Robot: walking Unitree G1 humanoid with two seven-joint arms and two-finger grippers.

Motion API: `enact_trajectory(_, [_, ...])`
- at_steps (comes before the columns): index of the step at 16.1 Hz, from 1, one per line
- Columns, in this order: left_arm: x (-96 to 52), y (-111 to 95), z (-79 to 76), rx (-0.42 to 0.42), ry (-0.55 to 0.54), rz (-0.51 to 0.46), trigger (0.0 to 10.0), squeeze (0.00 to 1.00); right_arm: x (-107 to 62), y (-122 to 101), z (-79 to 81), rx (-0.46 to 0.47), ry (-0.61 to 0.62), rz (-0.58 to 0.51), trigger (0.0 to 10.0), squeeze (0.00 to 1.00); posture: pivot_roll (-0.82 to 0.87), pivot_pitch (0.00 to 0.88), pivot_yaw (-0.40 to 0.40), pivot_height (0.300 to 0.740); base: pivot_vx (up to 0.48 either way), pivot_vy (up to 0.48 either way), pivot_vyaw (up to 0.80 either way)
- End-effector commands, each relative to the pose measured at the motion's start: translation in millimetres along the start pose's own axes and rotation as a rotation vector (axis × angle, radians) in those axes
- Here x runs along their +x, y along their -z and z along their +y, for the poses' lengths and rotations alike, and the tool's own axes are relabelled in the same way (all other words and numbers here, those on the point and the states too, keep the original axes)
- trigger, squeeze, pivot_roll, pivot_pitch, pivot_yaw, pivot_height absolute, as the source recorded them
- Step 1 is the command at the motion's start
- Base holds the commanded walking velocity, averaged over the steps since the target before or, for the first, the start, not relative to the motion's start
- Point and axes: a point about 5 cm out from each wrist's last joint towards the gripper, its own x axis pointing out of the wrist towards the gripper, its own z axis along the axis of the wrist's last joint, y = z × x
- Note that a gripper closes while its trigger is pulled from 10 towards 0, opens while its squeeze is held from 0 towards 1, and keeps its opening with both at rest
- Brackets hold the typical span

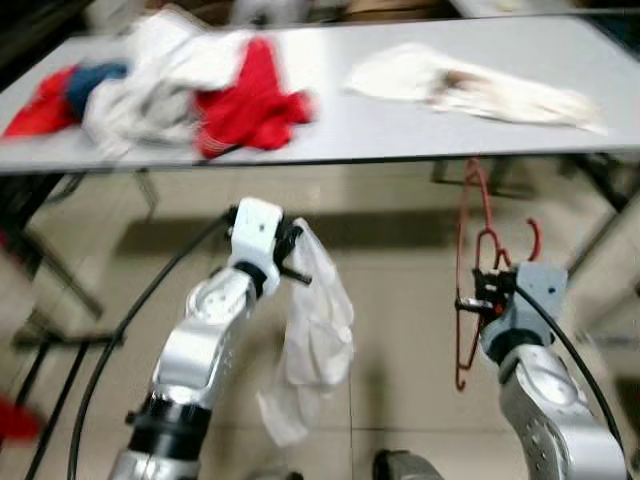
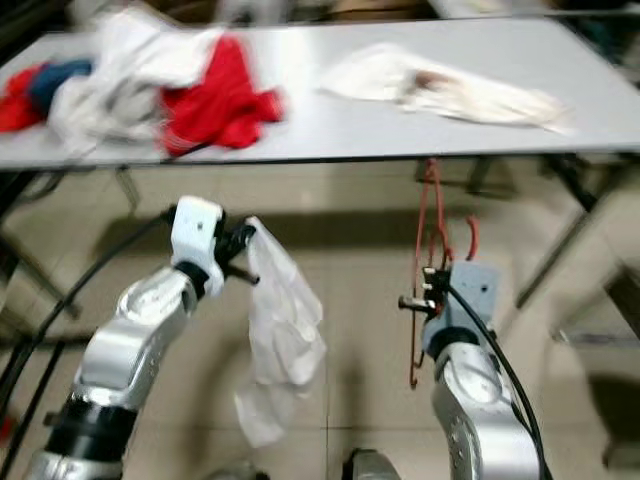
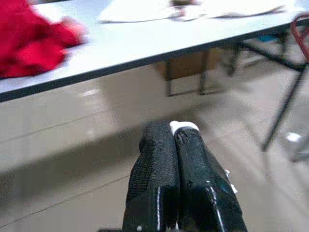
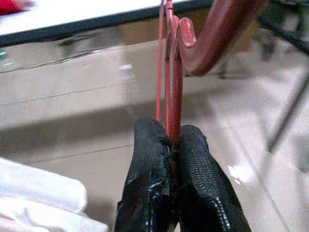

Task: Hang hanger

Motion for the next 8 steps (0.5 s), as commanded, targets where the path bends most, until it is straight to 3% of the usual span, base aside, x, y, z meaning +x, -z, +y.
enact_trajectory(1, [-0.6,-9.1,2.9,0.018,-0.006,-0.033,10.0,0.0,-1.3,-4.4,3.7,0.009,-0.014,-0.011,10.0,0.0,-0.05,0.061,0.107,0.74,0.0,0.431,-0.74])
enact_trajectory(3, [0.9,-9.2,3.7,0.024,-0.013,-0.035,10.0,0.0,-0.7,-0.1,4.2,0.015,-0.007,0.02,10.0,0.0,-0.05,0.073,0.085,0.74,0.0,0.399,-0.48])
enact_trajectory(5, [-1.6,-11.9,6.2,-0.03,-0.04,-0.052,10.0,0.0,0.2,1.2,-1.9,0.049,0.006,0.056,10.0,0.0,-0.05,0.064,0.084,0.74,0.0,0.0,0.0])
enact_trajectory(8, [-2.6,-9.9,7.5,-0.004,-0.047,-0.051,10.0,0.0,3.5,-3.4,2.1,0.022,-0.011,0.032,10.0,0.0,-0.05,0.067,0.083,0.74,0.0,0.0,0.0])
